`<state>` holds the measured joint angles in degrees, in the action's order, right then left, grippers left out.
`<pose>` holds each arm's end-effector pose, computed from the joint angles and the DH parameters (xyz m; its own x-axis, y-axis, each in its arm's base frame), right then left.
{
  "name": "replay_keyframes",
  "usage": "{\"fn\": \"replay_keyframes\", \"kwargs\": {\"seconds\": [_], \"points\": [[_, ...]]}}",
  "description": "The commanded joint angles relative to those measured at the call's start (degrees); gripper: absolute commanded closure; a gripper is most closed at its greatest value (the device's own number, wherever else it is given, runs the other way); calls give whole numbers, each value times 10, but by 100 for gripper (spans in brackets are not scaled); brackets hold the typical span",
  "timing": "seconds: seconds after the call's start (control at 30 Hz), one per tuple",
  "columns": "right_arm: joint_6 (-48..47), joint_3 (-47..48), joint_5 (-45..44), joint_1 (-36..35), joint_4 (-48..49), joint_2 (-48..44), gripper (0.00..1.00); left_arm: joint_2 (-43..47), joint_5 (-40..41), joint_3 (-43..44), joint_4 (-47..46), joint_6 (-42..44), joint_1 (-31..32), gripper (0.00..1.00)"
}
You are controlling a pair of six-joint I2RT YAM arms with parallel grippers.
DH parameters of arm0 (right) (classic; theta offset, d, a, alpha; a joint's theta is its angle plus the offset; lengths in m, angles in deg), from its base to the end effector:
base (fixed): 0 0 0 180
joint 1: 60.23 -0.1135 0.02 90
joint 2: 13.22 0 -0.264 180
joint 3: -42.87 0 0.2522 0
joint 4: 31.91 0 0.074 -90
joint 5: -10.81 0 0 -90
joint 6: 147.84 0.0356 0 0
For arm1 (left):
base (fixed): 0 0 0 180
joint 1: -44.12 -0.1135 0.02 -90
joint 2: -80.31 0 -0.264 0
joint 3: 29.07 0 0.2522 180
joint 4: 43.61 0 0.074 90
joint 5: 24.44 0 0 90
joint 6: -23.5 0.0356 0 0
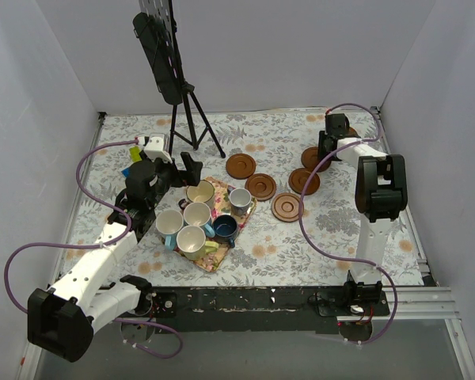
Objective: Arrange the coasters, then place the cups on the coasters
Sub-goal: Move the coaster to the center of the board.
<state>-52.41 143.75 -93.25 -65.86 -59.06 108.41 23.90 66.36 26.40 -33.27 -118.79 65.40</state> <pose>0.4657 0.0372 0.1684 -0.7288 0.0204 -0.6845 0.1365 0.9838 -0.1160 0.2178 -0.0843 0.3078 -0.3885 -0.6976 -0.6020 0.0700 0.6291 -0.7742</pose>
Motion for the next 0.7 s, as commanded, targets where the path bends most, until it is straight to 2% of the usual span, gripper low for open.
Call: {"fn": "replay_keyframes", "kwargs": {"seconds": [0.0, 0.23, 0.67], "points": [[5, -48, -35, 13, -57, -6, 66, 16, -4, 3, -4, 2, 6, 2], [31, -78, -17, 51, -28, -30, 67, 16, -4, 3, -4, 3, 7, 2], [33, -30, -14, 71, -32, 7, 67, 16, 0, 3, -4, 5, 9, 2]]}}
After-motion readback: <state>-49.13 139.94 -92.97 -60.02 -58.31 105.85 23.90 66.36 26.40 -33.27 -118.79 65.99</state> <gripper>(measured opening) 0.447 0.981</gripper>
